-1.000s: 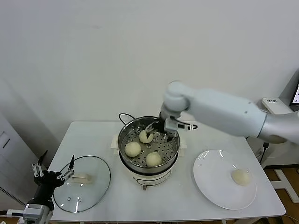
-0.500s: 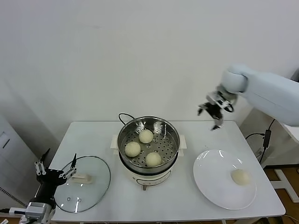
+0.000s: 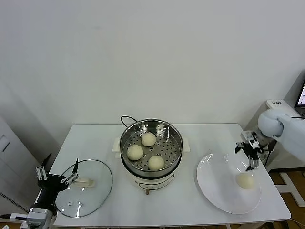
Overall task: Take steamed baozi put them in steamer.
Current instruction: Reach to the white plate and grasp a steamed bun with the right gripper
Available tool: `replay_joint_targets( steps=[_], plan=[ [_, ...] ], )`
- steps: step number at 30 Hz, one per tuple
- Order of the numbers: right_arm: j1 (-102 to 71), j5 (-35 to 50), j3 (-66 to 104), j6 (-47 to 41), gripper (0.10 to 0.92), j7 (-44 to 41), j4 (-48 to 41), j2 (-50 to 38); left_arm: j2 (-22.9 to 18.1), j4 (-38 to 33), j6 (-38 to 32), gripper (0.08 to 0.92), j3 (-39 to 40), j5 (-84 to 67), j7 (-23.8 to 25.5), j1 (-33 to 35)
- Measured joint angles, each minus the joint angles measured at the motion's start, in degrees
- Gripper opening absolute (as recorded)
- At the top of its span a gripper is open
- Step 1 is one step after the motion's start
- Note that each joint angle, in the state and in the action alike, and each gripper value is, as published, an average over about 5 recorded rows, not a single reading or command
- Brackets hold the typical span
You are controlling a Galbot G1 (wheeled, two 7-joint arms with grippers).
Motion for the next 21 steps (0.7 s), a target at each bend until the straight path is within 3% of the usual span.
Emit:
replay_joint_targets(
  steps=[14,21],
  plan=[
    [-9.51,-2.54,4.83,-2.13,0.814,2.66,-0.43,-1.06,-0.26,0.13,-0.3,0.823,-0.59,0.02,0.05,0.73],
    [-11.43,-3.14,5.64,-2.44,0.737,4.0,-0.66,-0.92,-0.35,0.17,-0.32,0.823,-0.51,0.05,0.06,0.57]
  ],
)
